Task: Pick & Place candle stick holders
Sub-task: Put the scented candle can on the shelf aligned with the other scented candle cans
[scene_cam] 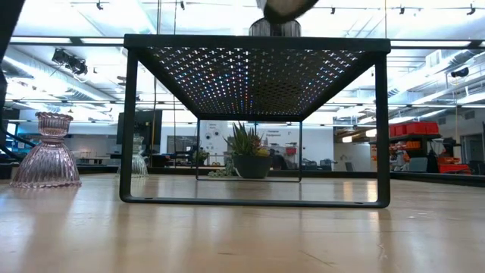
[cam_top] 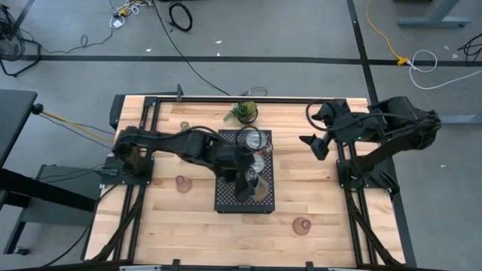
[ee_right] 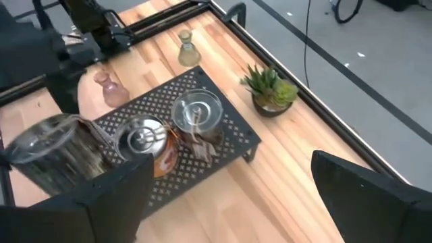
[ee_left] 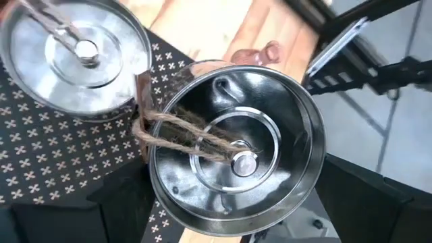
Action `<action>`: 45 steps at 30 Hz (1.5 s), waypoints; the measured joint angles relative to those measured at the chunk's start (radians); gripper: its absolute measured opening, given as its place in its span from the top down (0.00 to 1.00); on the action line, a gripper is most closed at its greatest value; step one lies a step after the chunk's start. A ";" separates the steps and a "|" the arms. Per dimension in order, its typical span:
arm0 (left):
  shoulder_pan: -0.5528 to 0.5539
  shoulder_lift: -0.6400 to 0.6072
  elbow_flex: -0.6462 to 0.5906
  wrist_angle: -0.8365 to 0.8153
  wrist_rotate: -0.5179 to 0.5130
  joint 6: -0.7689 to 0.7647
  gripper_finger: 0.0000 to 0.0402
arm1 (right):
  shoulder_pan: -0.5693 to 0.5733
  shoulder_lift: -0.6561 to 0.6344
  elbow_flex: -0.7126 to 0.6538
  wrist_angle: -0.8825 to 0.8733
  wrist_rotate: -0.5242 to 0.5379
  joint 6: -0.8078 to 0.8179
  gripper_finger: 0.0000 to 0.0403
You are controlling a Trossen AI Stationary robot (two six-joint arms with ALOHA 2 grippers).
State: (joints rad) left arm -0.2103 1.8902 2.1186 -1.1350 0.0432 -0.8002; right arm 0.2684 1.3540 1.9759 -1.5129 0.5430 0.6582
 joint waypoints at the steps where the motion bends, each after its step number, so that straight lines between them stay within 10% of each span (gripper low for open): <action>1: 0.000 0.025 0.025 -0.028 0.001 -0.004 0.10 | 0.000 -0.008 0.000 -0.006 0.000 -0.001 0.01; 45: 0.005 0.141 0.130 -0.080 -0.009 -0.146 0.06 | 0.000 -0.086 0.000 -0.023 0.000 -0.103 0.01</action>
State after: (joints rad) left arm -0.2054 2.0312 2.2482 -1.2147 0.0340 -0.9466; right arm 0.2684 1.2678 1.9759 -1.5360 0.5430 0.5549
